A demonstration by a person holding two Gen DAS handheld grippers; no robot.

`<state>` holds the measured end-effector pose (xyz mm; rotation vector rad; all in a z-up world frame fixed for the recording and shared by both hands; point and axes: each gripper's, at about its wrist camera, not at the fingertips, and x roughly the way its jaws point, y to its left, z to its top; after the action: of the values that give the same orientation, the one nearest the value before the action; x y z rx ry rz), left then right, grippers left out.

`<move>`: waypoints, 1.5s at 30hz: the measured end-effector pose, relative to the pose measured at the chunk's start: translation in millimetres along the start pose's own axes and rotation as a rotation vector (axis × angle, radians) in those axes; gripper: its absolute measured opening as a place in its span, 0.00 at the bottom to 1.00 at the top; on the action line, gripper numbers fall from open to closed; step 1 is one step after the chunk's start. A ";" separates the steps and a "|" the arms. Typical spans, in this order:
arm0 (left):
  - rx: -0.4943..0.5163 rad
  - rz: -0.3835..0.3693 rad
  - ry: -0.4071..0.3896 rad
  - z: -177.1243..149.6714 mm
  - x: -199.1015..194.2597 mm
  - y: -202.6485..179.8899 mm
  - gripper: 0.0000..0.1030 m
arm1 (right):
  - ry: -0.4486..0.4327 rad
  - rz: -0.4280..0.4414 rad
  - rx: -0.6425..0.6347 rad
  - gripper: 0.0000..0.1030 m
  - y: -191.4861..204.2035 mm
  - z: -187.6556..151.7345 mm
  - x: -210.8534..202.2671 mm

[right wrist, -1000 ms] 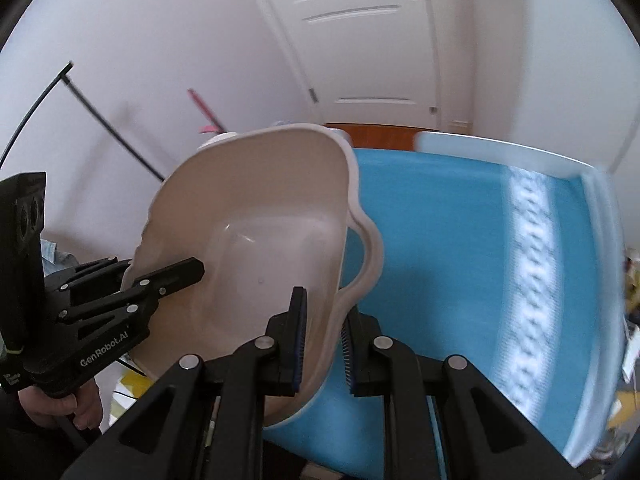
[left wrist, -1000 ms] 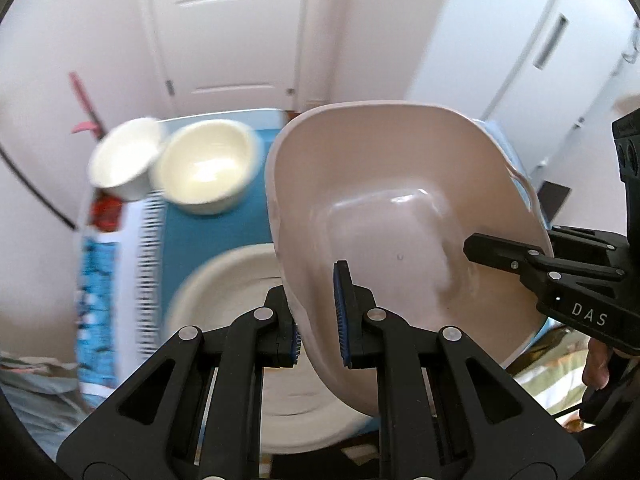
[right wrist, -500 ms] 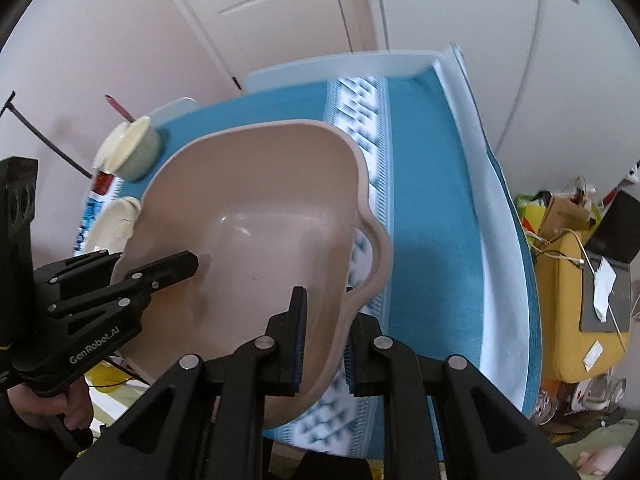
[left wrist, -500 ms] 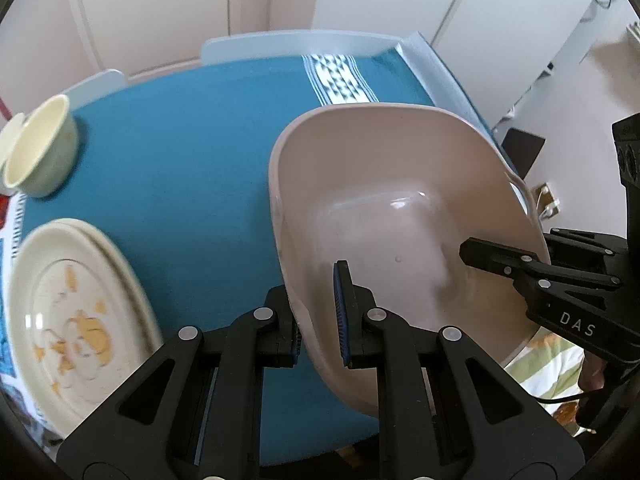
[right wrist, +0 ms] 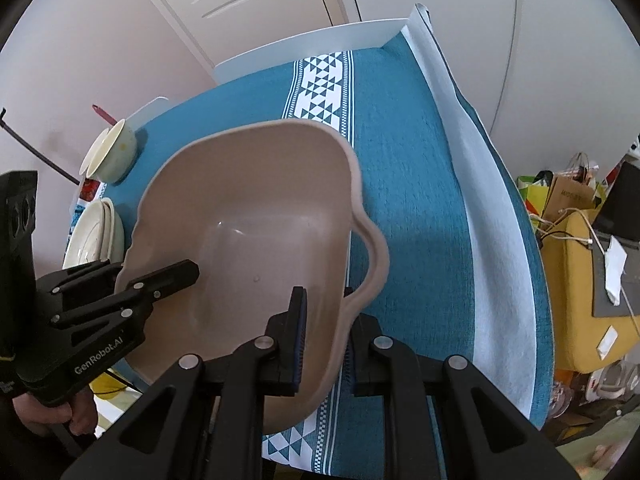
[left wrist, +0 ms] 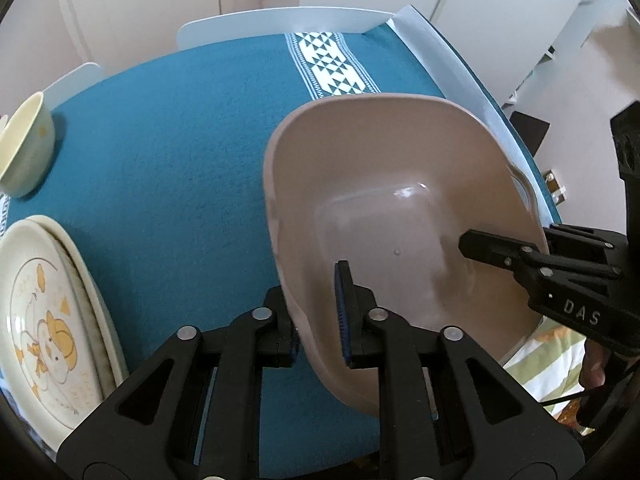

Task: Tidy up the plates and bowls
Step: 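Carry the pink-beige basin over and lower it onto the blue cloth, then grasp the rim of the large cream bowl with the right gripper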

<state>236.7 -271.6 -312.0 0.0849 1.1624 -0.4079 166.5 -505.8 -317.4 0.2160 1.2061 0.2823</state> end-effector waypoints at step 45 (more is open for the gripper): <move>-0.362 0.369 -0.375 -13.4 -258.8 224.5 1.00 | -0.343 0.142 -0.420 1.00 263.8 102.0 -104.5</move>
<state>218.6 8.9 -115.6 -0.0895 0.8106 0.1152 201.7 -292.3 -107.4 -0.0181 0.7715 0.5895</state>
